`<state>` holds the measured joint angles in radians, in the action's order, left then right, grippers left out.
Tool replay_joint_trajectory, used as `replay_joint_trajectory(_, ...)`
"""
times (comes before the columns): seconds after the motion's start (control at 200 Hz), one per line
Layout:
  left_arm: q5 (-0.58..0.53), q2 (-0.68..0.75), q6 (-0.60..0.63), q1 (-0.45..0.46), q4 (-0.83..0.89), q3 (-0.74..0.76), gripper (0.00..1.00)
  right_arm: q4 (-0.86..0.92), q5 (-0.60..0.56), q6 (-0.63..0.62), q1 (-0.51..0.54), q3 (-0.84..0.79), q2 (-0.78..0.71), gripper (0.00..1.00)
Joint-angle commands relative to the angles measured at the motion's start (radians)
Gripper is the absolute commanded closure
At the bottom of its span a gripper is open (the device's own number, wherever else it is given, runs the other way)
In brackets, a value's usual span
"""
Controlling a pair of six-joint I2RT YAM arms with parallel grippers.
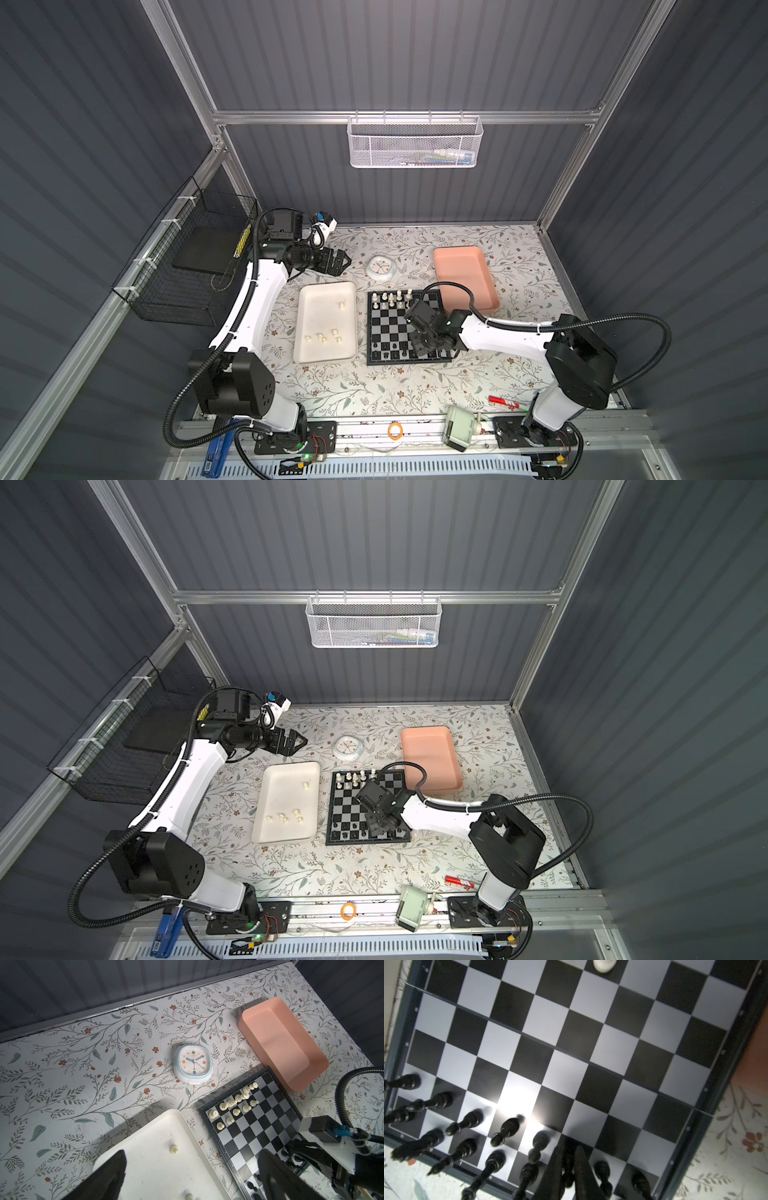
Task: Set up the chess pieces on the board
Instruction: 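Lower the black pawn onto the last empty square of the black row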
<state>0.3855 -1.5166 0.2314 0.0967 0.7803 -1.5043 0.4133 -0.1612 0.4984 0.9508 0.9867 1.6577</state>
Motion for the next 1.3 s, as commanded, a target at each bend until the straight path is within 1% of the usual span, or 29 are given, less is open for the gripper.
replay_joint_trajectory(0.0, 0.002, 0.014, -0.009, -0.004, 0.001, 0.000, 0.01, 0.004, -0.007, 0.018, 0.005, -0.017, 0.003, 0.84)
replay_joint_trajectory(0.525, 0.003, 0.011, -0.011, -0.005, 0.002, -0.004, 0.01, 0.013, -0.023, 0.008, 0.005, -0.005, -0.001, 0.79)
replay_joint_trajectory(1.296, 0.002, 0.010, -0.006, -0.005, 0.004, -0.007, 0.01, 0.047, -0.052, -0.026, 0.002, 0.061, -0.010, 0.74)
